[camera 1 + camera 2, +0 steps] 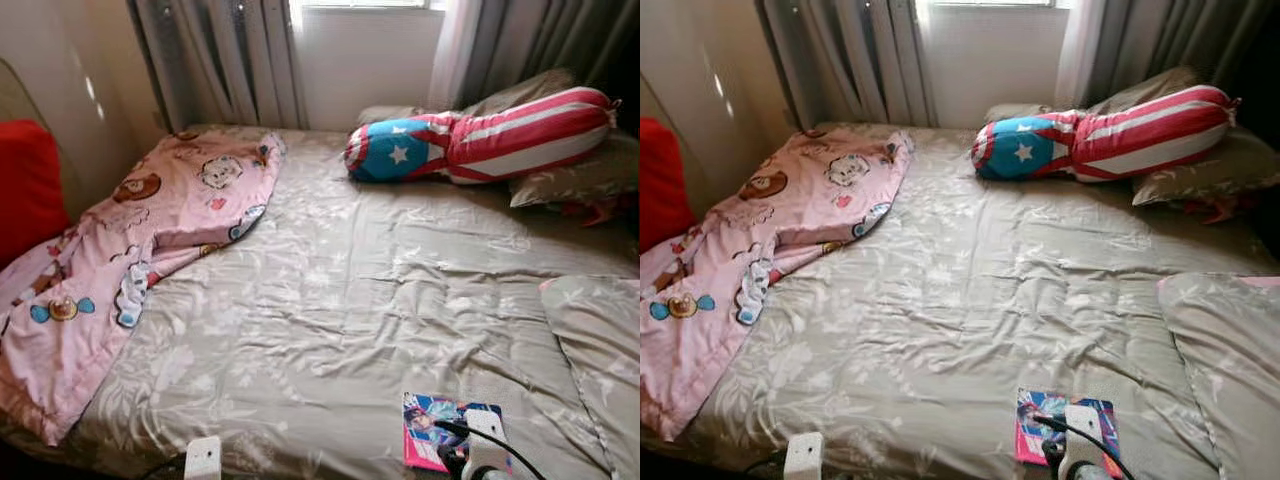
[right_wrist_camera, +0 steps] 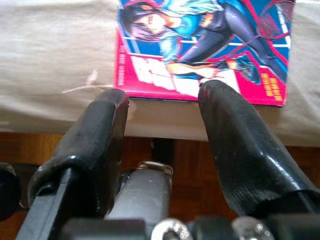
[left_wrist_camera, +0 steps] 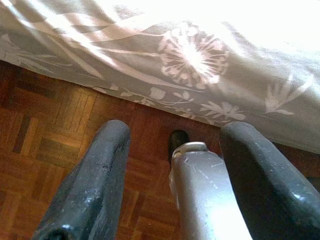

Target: Clean up the room

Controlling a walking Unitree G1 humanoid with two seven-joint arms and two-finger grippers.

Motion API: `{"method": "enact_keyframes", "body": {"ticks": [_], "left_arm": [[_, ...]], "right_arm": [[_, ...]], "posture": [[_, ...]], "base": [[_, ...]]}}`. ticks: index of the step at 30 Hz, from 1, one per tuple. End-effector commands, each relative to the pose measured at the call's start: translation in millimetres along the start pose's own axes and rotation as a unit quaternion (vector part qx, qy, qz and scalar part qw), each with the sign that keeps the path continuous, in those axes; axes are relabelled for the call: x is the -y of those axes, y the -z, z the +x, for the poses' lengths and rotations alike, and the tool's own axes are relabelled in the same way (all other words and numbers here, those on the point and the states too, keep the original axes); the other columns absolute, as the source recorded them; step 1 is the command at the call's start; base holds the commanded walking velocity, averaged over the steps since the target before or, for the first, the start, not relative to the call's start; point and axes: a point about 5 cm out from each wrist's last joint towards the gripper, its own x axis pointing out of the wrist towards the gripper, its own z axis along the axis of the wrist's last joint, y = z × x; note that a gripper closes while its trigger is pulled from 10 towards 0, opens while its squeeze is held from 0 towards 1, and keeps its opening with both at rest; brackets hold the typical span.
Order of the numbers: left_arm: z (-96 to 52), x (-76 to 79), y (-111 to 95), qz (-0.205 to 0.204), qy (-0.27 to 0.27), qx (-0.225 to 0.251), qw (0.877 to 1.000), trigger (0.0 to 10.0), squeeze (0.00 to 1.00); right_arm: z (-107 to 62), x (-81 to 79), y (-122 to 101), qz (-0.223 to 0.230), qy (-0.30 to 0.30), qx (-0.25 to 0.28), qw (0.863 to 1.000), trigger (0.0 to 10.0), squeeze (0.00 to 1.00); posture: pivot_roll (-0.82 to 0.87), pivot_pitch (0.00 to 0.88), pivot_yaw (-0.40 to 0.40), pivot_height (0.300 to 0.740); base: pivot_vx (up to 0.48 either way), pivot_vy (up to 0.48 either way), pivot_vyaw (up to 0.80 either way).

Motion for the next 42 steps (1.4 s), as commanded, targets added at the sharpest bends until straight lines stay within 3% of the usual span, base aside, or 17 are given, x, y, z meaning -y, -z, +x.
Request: {"method": "enact_keyframes", "body": {"ticks": [1, 31, 42], "left_arm": [[-0.2, -2.9, 1.5, 0.004, -0.005, -0.007, 1.0, 10.0, 0.0], [-0.4, -2.5, 2.4, 0.01, 0.001, -0.008, 1.0, 10.0, 0.0], [-0.2, -1.8, 1.9, 0.008, 0.0, -0.008, 1.0, 10.0, 0.0]], "right_arm": [[0.3, -1.3, -0.3, -0.004, -0.002, -0.003, 1.0, 10.0, 0.0], [0.2, -2.1, 0.7, -0.009, -0.009, -0.003, 1.0, 10.0, 0.0], [0.2, -2.4, -0.6, 0.006, -0.013, 0.004, 1.0, 10.0, 0.0]], "posture": [[-0.12, 0.0, 0.005, 0.74], [-0.13, 0.0, 0.018, 0.74], [-0.12, 0.0, 0.009, 0.74]], "base": [[0.0, 0.352, 0.0], [0.0, 0.354, 0.0], [0.0, 0.354, 0.47]]}}
